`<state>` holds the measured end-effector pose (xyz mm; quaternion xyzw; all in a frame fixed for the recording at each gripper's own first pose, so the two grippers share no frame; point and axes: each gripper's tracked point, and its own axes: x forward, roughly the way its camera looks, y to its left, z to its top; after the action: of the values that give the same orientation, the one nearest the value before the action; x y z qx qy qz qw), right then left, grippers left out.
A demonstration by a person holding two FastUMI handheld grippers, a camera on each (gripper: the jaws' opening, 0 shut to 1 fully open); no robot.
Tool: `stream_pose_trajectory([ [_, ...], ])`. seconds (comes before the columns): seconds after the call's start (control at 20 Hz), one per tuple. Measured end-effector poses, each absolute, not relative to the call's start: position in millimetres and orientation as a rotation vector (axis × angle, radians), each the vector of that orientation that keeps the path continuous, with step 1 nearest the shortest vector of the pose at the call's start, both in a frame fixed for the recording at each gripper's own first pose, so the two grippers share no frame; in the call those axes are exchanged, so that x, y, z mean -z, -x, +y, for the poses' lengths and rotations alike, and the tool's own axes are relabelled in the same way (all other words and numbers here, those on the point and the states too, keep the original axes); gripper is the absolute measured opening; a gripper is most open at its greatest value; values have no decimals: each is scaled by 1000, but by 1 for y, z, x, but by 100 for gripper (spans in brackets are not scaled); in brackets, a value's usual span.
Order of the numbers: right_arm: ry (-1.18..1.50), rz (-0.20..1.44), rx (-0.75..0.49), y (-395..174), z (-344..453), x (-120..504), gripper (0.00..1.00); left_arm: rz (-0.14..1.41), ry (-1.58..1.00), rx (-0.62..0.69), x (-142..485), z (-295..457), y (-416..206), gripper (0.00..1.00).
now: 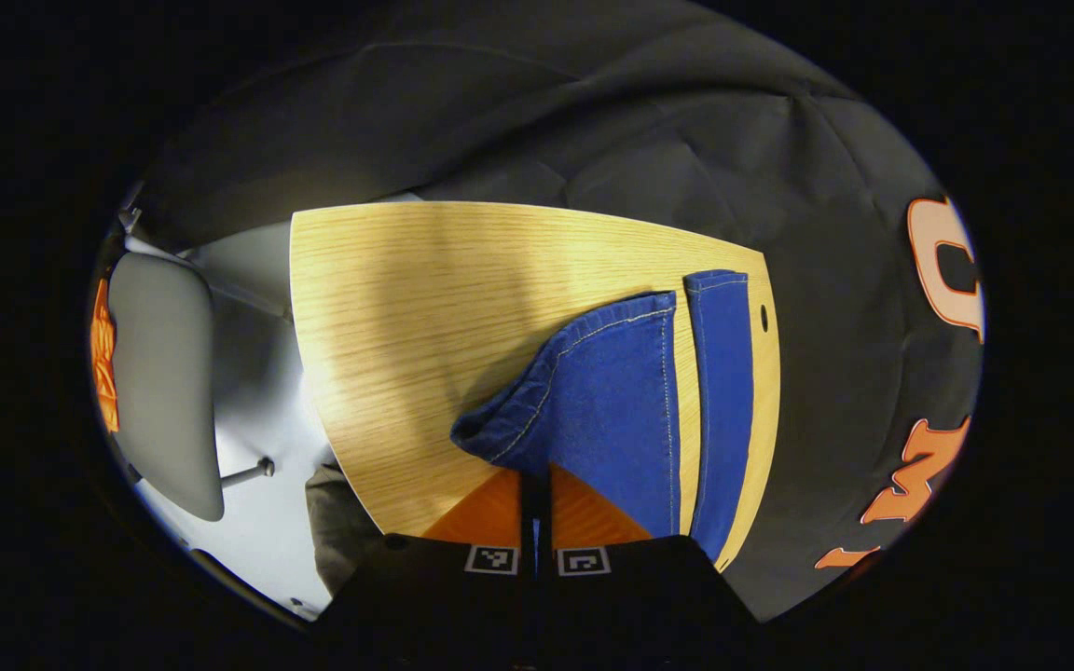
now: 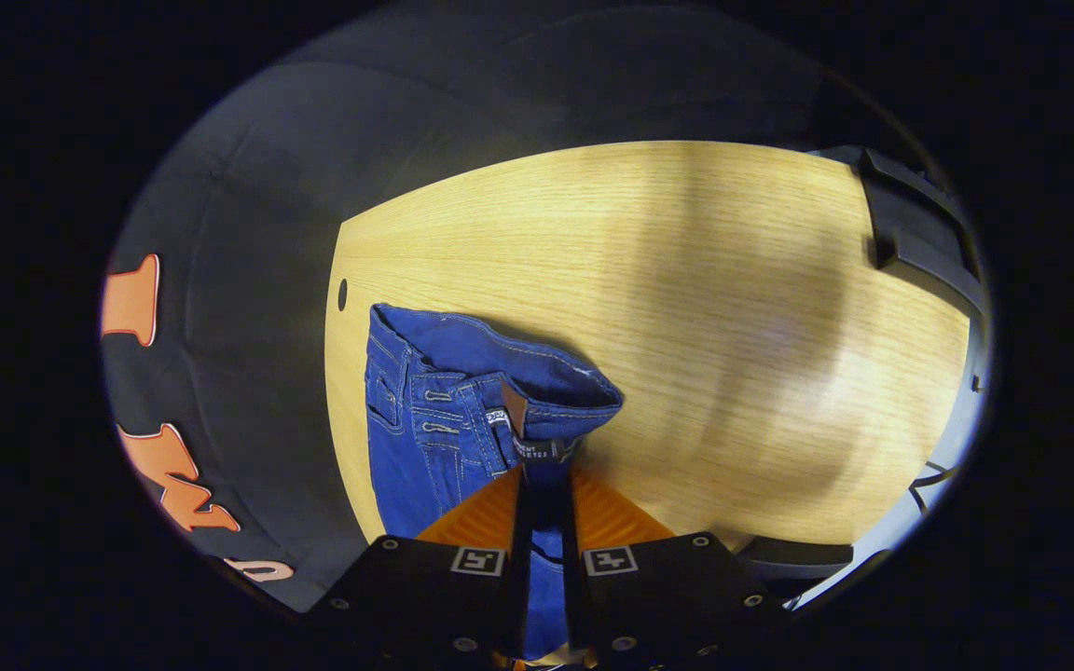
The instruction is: Grasp the waist and the cuffs of the jeans and fold them to make the two legs overlap; first hold the waist and fold one-third of the jeans toward the cuffs, then hold the cuffs and fold the remaining one-third in the same direction to finish folding.
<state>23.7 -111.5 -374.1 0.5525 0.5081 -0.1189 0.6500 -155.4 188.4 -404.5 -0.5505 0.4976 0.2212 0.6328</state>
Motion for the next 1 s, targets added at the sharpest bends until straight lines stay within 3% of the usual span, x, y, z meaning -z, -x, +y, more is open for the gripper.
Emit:
stream_pose_trajectory([
  [0.35,-1281,1075,177,-36,-108,333,17,970,1283,-352,345,177,111,1],
  [0.6,-1387,1072,182,-51,-107,317,17,816,1340,-336,285,189,61,1],
  [1.0,-1451,1113,244,-88,-107,294,17,820,1271,-323,227,195,16,1],
])
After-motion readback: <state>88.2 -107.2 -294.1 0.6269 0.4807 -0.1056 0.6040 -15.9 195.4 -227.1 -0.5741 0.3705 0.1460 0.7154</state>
